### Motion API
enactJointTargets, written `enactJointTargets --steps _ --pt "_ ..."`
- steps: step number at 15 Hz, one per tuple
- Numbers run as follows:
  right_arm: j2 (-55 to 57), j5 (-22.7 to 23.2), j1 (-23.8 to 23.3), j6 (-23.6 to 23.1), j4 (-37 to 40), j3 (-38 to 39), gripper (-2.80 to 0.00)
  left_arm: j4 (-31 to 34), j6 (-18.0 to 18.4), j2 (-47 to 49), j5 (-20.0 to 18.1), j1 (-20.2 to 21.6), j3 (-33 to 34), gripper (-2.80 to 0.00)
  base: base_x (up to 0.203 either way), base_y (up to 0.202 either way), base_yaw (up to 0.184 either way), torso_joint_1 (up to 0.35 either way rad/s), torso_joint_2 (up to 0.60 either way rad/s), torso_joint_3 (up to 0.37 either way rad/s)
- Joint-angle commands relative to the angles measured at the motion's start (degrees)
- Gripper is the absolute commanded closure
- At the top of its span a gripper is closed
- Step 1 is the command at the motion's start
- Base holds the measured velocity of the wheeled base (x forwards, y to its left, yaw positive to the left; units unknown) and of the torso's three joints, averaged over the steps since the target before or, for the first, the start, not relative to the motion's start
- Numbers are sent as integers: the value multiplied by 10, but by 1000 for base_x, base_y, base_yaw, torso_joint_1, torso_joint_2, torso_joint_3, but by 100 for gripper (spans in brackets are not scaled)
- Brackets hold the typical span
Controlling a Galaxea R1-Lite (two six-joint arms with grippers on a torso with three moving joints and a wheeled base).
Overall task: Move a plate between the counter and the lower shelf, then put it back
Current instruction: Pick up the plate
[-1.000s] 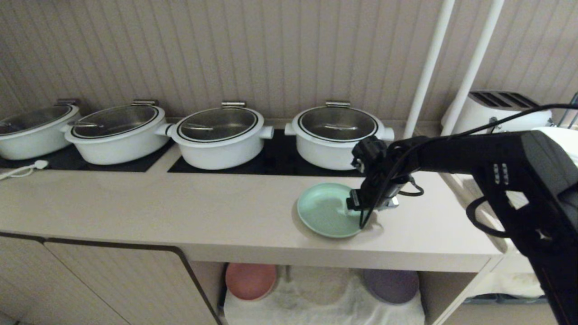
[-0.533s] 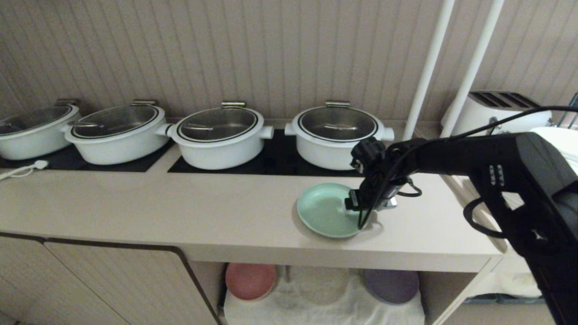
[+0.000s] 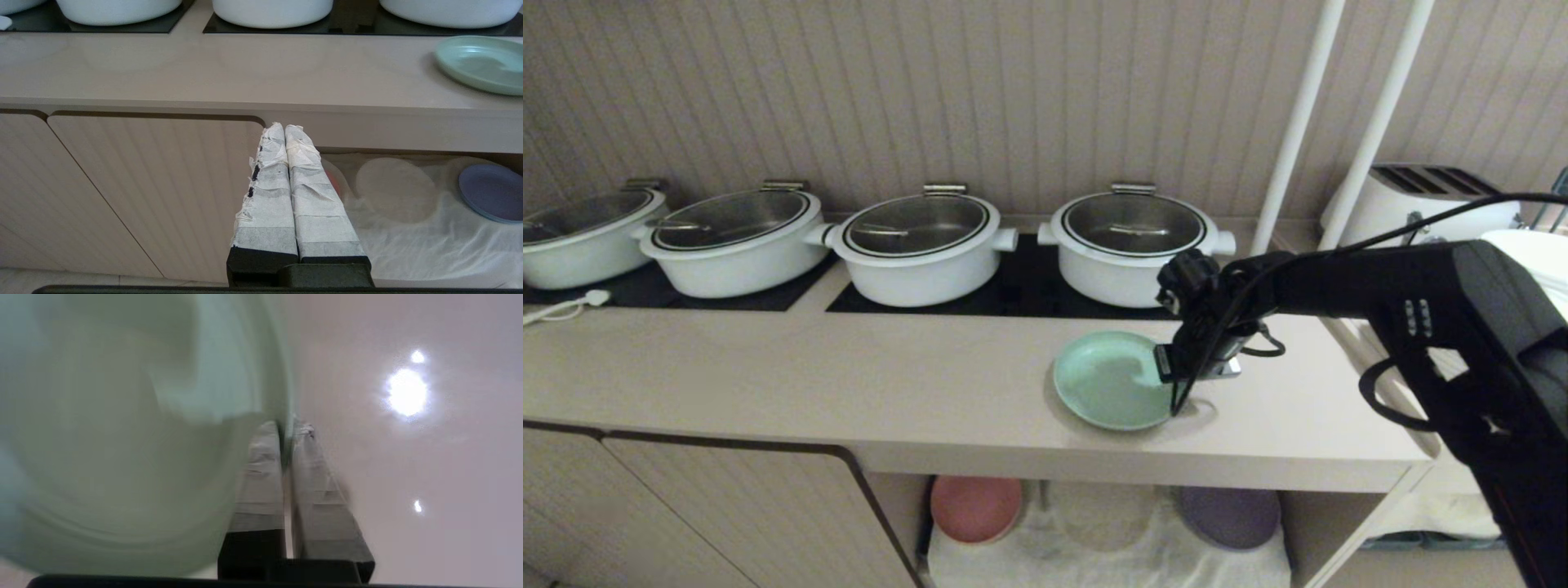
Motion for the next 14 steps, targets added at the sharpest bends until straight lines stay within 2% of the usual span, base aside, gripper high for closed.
enactJointTargets --steps 1,4,12,14 --pt "-1 -1 1 -1 4 0 0 0 0 0 0 0 0 0 0 0 0 0 0 0" --pt "-5 -3 -3 -18 7 1 0 0 0 0 0 0 0 0 0 0 0 0 0 0" --pt "-30 -3 -15 -13 18 6 0 0 0 0 0 0 0 0 0 0 0 0 0 0" --pt "-44 -3 -19 -12 43 6 0 0 0 0 0 0 0 0 0 0 0 0 0 0"
